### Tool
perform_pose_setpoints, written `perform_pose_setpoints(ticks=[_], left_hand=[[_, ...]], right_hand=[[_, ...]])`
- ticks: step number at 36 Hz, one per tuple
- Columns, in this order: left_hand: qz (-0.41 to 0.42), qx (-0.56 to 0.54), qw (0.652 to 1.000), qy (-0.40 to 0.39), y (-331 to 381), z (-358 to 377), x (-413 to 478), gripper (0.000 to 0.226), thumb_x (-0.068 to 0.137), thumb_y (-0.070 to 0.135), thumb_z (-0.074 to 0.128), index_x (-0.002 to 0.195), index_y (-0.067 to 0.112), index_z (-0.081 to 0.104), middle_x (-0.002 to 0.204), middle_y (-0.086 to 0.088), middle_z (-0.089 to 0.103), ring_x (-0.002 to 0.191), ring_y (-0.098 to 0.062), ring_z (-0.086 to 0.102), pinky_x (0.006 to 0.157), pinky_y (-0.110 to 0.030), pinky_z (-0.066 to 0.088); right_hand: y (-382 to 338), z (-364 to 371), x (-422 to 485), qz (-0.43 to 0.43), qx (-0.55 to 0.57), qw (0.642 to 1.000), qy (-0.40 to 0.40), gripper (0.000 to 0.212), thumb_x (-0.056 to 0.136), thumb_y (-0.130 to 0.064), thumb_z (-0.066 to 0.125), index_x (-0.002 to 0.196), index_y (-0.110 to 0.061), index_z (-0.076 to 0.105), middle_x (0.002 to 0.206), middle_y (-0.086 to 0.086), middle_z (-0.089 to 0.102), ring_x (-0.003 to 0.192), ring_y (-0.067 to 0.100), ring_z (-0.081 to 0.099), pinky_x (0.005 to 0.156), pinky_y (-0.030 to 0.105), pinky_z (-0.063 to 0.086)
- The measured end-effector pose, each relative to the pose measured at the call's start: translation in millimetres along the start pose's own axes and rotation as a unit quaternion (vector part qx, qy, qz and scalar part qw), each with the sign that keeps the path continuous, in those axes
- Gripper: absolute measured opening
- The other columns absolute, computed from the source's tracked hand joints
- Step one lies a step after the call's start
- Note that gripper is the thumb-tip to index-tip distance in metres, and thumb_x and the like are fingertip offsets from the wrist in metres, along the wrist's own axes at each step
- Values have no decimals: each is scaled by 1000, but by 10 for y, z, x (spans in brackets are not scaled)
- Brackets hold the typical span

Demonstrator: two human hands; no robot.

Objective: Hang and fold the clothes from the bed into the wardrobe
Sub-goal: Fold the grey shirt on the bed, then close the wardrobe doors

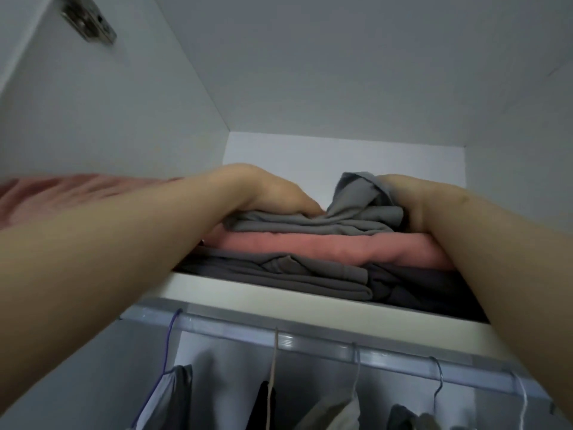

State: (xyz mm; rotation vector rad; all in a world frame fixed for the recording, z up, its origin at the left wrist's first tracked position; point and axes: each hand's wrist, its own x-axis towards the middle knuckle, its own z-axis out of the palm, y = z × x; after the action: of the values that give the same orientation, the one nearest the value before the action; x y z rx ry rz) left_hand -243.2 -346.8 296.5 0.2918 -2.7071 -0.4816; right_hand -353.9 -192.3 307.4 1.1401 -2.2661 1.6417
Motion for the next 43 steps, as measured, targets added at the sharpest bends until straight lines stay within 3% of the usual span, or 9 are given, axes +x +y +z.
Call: perform_pose_setpoints(ticks=[3, 6, 10, 17, 23, 30, 33, 37, 43], left_hand=[[-40, 35, 998, 26, 151, 62, -12, 37, 92, 37, 42, 71, 17, 66, 63, 0, 69, 53, -15, 62, 63, -24, 47], [-51, 20, 998, 32, 249, 92, -4, 41, 95, 38, 37, 74, 16, 64, 58, 0, 68, 48, -13, 63, 58, -22, 45], [-53, 13, 998, 17, 245, 160, -79, 41, 98, 39, 34, 92, 15, 67, 99, -8, 70, 88, -21, 67, 84, -30, 50], [-50, 37, 997, 40, 252, 308, -381, 42, 96, 42, 32, 86, 18, 65, 97, -1, 70, 81, -16, 64, 72, -29, 41], [-18, 157, 983, 96, 296, 493, -666, 46, 101, 38, 18, 138, 20, 41, 148, -5, 37, 133, -24, 35, 106, -34, 22], [12, 172, 974, 147, 355, 595, -1115, 42, 96, 23, 32, 137, 23, 41, 143, -8, 44, 126, -26, 42, 90, -29, 28], [25, 96, 976, 192, 283, 652, -1404, 47, 95, 21, 36, 141, 14, 36, 148, -9, 37, 133, -24, 37, 103, -27, 29], [36, 40, 946, 319, 140, 724, -1880, 50, 88, 18, 44, 137, 19, 37, 130, -6, 53, 117, -24, 50, 80, -24, 34], [31, 55, 906, 419, -86, 698, -2645, 39, 84, 18, 51, 123, 24, 52, 116, 4, 63, 106, -20, 58, 82, -32, 45]], right_hand=[[-30, -70, -120, -13, -15, 996, 85, 13, 87, -20, 45, 93, -16, 56, 101, 2, 53, 95, 23, 53, 80, 36, 44], [1, -60, -251, -72, 2, 996, 60, 15, 82, -16, 47, 72, -19, 58, 68, -10, 65, 79, 16, 54, 78, 33, 41], [112, -32, -454, -74, -19, 997, 13, 19, 81, -14, 49, 64, -16, 57, 59, -3, 58, 67, 15, 49, 62, 29, 40], [135, -77, -838, -123, -237, 964, 13, 29, 82, -6, 49, 55, -13, 46, 57, 0, 44, 55, 14, 36, 50, 23, 29], [243, -38, -1089, -144, -317, 937, -10, 31, 91, -10, 40, 66, -22, 52, 76, -6, 53, 72, 12, 47, 60, 23, 32], [297, -23, -1523, -172, -224, 959, 19, 37, 93, -15, 44, 126, -23, 59, 133, -2, 54, 113, 12, 46, 88, 17, 28], [325, 25, -1699, -183, -133, 972, 65, 34, 90, -15, 47, 120, -22, 61, 116, -2, 59, 102, 12, 49, 85, 21, 32], [292, 253, -1931, -189, -71, 974, 102, 22, 86, -16, 50, 102, -25, 62, 96, -9, 59, 95, 17, 53, 86, 32, 42], [88, 686, -2323, -209, 15, 975, 76, 12, 85, -13, 53, 86, -21, 63, 75, -15, 57, 79, 14, 53, 65, 24, 38]])
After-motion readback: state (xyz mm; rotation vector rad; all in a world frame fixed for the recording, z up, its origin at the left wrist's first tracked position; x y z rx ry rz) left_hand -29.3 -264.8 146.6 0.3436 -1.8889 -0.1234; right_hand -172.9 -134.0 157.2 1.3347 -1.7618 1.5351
